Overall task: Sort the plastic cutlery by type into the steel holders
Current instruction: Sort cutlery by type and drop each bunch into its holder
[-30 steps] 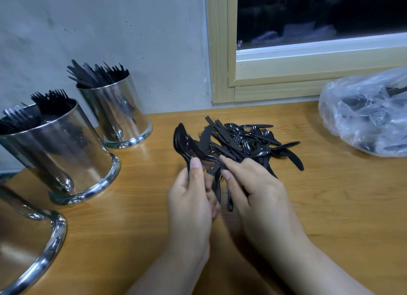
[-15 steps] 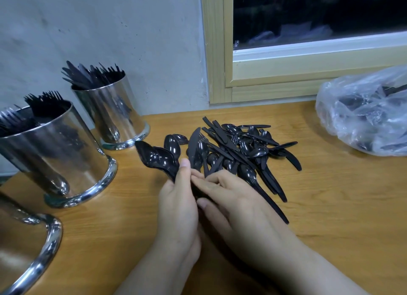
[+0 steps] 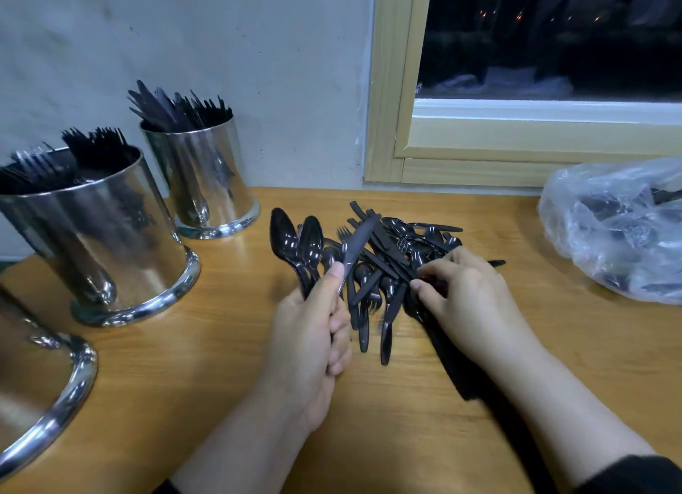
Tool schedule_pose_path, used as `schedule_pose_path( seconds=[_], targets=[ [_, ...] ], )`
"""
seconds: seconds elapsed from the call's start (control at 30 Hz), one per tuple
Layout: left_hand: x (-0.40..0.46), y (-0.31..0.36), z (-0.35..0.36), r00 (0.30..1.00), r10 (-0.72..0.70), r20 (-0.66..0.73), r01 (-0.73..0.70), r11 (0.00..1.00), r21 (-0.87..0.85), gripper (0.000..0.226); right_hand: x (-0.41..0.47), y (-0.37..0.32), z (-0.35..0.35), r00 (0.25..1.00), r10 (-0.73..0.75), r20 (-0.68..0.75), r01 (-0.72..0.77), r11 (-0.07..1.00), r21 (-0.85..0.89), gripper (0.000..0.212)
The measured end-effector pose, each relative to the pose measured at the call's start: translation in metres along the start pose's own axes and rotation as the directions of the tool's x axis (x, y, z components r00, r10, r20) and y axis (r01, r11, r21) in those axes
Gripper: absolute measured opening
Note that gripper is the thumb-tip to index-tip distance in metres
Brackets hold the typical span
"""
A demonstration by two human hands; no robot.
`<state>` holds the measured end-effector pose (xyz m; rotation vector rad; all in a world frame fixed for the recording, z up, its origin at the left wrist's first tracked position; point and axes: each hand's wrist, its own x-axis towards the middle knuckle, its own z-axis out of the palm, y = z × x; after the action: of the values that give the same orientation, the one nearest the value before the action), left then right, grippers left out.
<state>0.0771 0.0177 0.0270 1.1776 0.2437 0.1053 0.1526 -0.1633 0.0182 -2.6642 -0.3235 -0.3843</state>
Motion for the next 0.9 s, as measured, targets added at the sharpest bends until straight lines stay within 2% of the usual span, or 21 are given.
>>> schedule_pose_path(
  seconds=[0.1, 0.23, 0.47, 0.57, 0.73, 0.9],
  targets=[
    [0.0019, -0.0006, -0.0006, 1.000, -0.015, 0.001, 0.015, 1.000, 0.008, 0.042, 0.0067, -0.0032, -0.0006, 0.998, 0.040, 0.056, -0.035, 0.995, -0.092, 0.032],
    [0.0047, -0.0041, 0.0002, 1.000, -0.020, 0.023, 0.019, 0.999, 0.045, 0.045, 0.0078, -0.0032, -0.0008, 0.991, 0.106, 0.081, -0.096, 0.989, -0.114, 0.038],
    [0.0043, -0.0051, 0.0002, 0.994, 0.092, 0.060, -0.099, 0.986, 0.133, 0.052, 0.0060, -0.0088, -0.0002, 0.988, 0.142, 0.055, -0.136, 0.986, -0.101, 0.026],
    [0.0034, -0.0046, -0.0003, 0.995, 0.091, 0.041, -0.096, 0.986, 0.139, 0.049, 0.0059, -0.0070, 0.0009, 0.990, 0.137, 0.033, -0.133, 0.986, -0.105, 0.022],
    [0.0041, -0.0044, -0.0024, 0.997, 0.074, -0.022, -0.072, 0.994, 0.087, 0.044, 0.0096, 0.0006, -0.0029, 0.983, 0.164, -0.079, -0.156, 0.983, 0.094, 0.022],
    [0.0090, -0.0039, -0.0050, 0.993, 0.092, -0.077, -0.089, 0.995, 0.047, 0.042, 0.0075, -0.0007, -0.0076, 0.977, 0.182, -0.115, -0.149, 0.956, 0.253, 0.021]
  ],
)
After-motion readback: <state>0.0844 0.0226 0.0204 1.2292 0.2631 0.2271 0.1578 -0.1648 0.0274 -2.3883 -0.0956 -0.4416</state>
